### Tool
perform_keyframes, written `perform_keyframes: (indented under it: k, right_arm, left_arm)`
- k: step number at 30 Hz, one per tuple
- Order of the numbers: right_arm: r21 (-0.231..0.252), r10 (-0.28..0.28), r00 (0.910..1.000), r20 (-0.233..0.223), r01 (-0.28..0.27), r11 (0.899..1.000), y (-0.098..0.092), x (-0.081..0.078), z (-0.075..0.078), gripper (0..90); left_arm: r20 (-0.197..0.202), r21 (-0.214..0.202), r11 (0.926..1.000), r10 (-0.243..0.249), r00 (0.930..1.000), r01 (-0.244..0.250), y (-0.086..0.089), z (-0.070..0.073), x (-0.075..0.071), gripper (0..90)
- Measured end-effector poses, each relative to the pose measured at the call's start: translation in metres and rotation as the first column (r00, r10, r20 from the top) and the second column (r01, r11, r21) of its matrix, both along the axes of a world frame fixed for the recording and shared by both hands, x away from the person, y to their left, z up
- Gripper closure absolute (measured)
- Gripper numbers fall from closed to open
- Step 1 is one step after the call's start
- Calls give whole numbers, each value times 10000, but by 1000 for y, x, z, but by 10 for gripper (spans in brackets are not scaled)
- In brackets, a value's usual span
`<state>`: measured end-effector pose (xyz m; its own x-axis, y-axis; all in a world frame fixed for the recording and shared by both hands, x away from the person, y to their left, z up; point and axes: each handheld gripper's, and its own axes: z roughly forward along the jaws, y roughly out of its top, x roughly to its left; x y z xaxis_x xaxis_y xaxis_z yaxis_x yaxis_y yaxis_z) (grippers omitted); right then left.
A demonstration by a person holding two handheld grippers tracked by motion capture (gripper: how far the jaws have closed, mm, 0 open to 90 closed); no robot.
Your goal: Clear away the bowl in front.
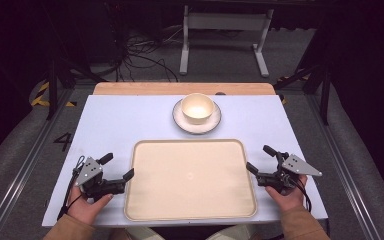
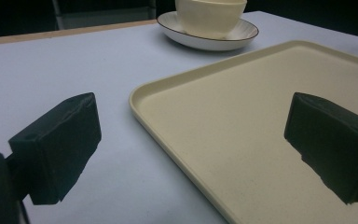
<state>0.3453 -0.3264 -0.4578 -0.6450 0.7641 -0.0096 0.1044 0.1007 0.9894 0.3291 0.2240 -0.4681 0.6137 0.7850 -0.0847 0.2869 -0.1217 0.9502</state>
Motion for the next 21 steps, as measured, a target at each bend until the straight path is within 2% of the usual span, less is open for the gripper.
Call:
perform_keyframes:
  k: [17, 18, 20, 21]
  right_arm:
    - [94, -6, 10000, 63, 5, 10000, -1, -1, 0, 85]
    - [86, -1, 10000, 67, 1, 10000, -1, -1, 0, 86]
    - [82, -1, 10000, 64, 1, 10000, -1, -1, 0, 86]
    - [99, -1, 10000, 57, 1, 10000, -1, -1, 0, 86]
  left_arm:
    - [-74, -42, 10000, -78, 9999, 78, 1, 0, 1, 66]
    - [-165, 29, 10000, -74, 9998, 74, 1, 1, 1, 76]
    - [-890, 378, 9992, 145, 9959, -112, 2, 2, 0, 124]
    - [-938, 315, 9994, 164, 9955, -135, 3, 2, 1, 125]
